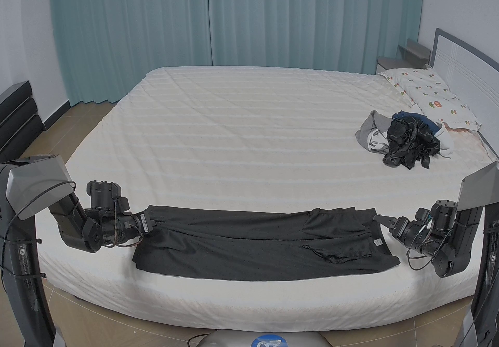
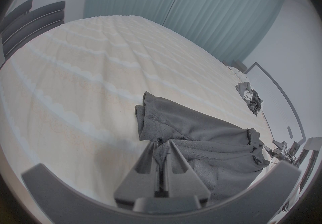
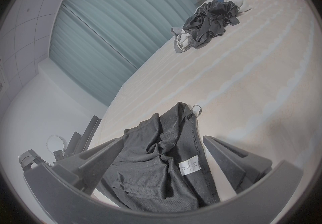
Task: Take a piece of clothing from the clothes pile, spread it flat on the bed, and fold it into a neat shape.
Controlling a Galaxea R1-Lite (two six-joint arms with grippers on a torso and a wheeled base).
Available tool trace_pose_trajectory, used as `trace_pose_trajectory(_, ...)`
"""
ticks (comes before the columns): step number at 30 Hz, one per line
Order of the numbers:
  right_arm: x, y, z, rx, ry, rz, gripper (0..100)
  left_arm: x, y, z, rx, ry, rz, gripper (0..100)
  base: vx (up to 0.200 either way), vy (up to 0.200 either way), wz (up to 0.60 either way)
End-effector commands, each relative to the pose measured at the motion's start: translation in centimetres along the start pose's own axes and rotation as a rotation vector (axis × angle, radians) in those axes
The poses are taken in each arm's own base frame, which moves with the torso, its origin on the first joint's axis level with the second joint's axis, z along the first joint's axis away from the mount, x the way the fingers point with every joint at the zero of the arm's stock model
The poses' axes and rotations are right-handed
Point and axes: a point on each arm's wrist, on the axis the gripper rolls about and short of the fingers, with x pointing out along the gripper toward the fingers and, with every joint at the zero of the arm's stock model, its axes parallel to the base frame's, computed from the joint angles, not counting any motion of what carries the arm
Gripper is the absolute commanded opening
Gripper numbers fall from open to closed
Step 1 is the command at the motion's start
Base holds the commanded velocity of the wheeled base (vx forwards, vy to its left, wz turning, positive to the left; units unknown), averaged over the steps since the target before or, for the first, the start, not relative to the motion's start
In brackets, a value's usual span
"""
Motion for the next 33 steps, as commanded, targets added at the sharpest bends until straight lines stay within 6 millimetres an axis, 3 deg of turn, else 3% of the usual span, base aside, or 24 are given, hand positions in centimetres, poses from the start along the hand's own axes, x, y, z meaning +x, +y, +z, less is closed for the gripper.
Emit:
trace_pose_trajectory(1, -0.1, 0.1, 0.1, -0.004, -0.008, 0.005, 100, 0.1, -0.1, 0.4, -0.002, -0.015, -0.005, 0, 0.000, 0.000, 0.00)
trace_pose_trajectory(10, -0.4, 0.3, 0.3, -0.004, -0.012, 0.010, 100, 0.5, -1.7, 2.1, -0.112, -0.074, -0.027, 0, 0.000, 0.000, 0.00)
trace_pose_trajectory(28, -0.8, 0.7, 0.5, -0.007, -0.014, 0.017, 100, 1.3, -4.7, 1.8, -0.104, -0.092, -0.002, 0, 0.000, 0.000, 0.00)
trace_pose_trajectory(33, -0.8, 0.7, 0.5, -0.008, -0.016, 0.018, 100, 1.4, -6.5, 1.6, -0.086, -0.050, 0.018, 0, 0.000, -0.200, 0.00)
